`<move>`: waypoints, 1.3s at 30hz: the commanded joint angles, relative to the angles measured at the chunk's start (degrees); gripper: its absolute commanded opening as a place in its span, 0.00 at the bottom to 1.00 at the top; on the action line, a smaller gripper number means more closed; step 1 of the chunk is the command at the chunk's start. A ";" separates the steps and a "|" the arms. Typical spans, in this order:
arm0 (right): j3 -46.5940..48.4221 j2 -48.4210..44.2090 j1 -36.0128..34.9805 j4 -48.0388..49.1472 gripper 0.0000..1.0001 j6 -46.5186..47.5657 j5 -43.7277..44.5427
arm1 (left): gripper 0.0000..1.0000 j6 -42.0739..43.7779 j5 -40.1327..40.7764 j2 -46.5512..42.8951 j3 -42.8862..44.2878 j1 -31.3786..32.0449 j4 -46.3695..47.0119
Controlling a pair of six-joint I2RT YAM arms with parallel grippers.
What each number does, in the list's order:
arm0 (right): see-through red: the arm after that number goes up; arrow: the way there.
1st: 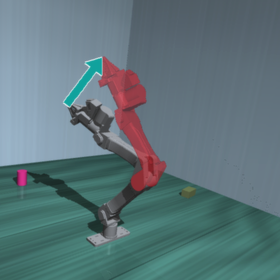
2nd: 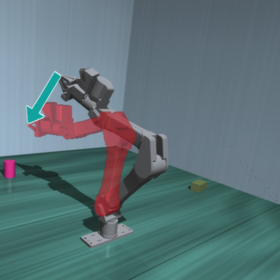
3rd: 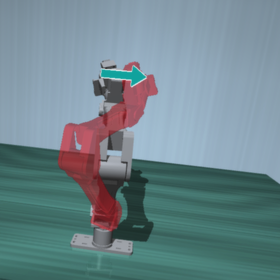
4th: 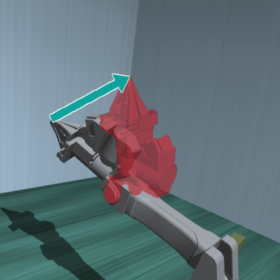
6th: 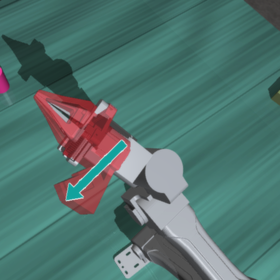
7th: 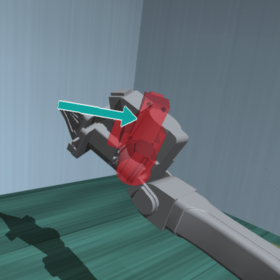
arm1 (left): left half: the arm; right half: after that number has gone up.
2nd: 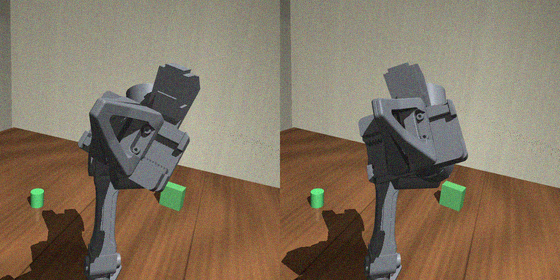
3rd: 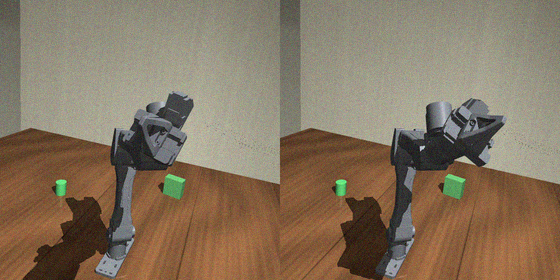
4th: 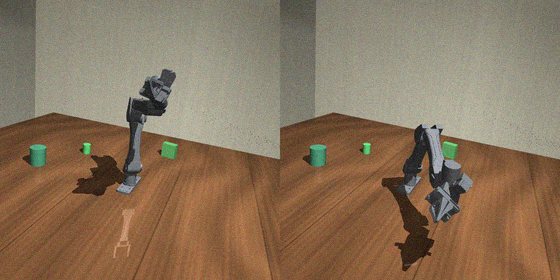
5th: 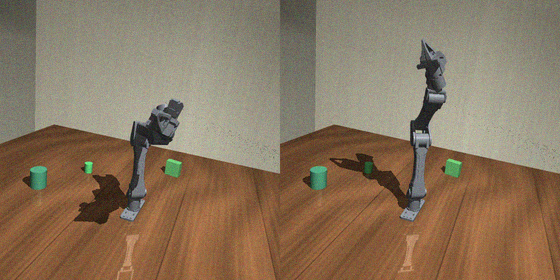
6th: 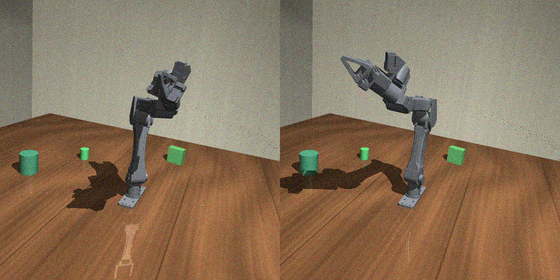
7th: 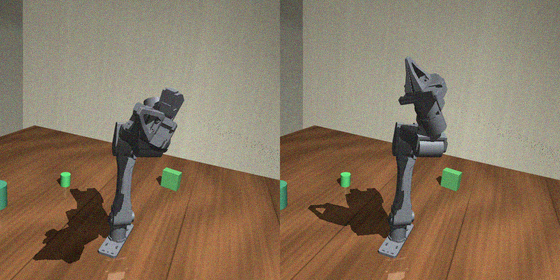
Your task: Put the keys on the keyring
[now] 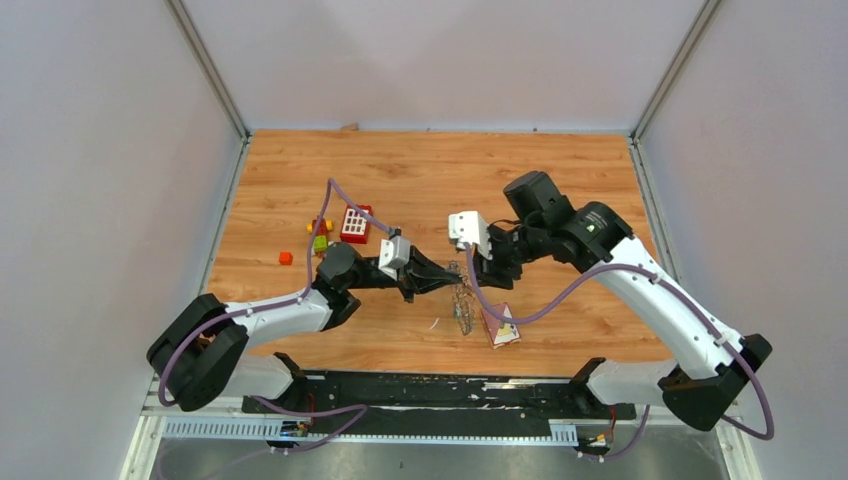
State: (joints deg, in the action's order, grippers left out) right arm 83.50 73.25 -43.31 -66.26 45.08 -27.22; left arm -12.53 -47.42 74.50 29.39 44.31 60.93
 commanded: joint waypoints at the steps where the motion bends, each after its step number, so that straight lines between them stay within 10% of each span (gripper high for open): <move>1: -3.96 -5.85 5.01 6.01 0.47 0.20 -11.48 | 0.00 -5.30 1.73 -1.66 -0.83 -0.54 13.12; 14: -13.24 -8.28 6.26 14.04 0.44 -0.14 -20.22 | 0.00 -7.84 1.40 -1.40 -1.11 -0.55 15.93; 39: -17.30 -8.38 6.27 19.71 0.05 -2.93 -21.16 | 0.00 -9.26 -2.85 -0.26 -1.35 -0.55 19.68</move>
State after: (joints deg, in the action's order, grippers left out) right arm 66.72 65.47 -37.30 -49.58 43.38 -45.84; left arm -21.04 -49.10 74.48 27.68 43.94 73.91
